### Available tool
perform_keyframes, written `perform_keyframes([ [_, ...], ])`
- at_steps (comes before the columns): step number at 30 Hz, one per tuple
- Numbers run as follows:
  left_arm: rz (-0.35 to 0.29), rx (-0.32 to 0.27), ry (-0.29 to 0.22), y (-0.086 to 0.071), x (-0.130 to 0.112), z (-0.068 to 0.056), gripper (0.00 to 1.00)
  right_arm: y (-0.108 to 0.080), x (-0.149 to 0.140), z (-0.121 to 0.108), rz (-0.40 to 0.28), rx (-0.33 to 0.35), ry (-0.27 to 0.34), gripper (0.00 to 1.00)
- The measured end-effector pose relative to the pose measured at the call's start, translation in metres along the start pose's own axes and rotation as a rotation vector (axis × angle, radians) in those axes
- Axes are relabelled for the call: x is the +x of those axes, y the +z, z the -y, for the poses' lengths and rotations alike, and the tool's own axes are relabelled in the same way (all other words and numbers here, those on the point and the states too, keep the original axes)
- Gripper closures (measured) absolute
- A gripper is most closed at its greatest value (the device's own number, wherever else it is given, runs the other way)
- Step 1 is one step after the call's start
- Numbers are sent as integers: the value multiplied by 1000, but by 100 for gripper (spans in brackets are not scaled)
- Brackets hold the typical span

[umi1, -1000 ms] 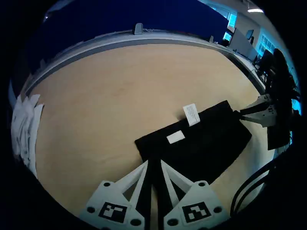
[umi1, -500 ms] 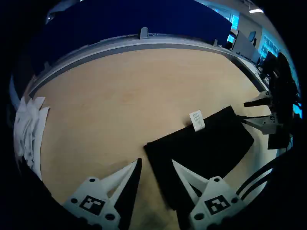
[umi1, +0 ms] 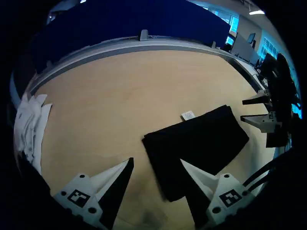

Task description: Fold towel

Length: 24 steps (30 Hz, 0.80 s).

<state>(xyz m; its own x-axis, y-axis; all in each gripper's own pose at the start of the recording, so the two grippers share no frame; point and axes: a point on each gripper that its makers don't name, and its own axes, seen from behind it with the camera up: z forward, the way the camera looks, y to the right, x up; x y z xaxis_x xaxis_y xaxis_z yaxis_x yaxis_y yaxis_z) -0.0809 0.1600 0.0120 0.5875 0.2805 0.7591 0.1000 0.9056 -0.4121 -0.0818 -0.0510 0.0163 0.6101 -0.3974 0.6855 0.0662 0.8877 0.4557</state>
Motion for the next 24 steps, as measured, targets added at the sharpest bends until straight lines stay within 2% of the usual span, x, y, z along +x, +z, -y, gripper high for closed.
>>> perform_keyframes([
  [6, 10, -3, 1, -11, -15, -5, 15, -11, -15, 7, 8, 9, 5, 0],
  [10, 21, -4, 0, -18, -27, -9, 15, -17, -25, 11, 9, 12, 11, 0],
  [14, 30, -6, -2, -26, -39, -13, 9, -23, -33, 14, 11, 15, 15, 0],
  [24, 29, 11, -26, -37, -53, -15, 7, -33, -44, 21, 12, 35, -1, 0],
])
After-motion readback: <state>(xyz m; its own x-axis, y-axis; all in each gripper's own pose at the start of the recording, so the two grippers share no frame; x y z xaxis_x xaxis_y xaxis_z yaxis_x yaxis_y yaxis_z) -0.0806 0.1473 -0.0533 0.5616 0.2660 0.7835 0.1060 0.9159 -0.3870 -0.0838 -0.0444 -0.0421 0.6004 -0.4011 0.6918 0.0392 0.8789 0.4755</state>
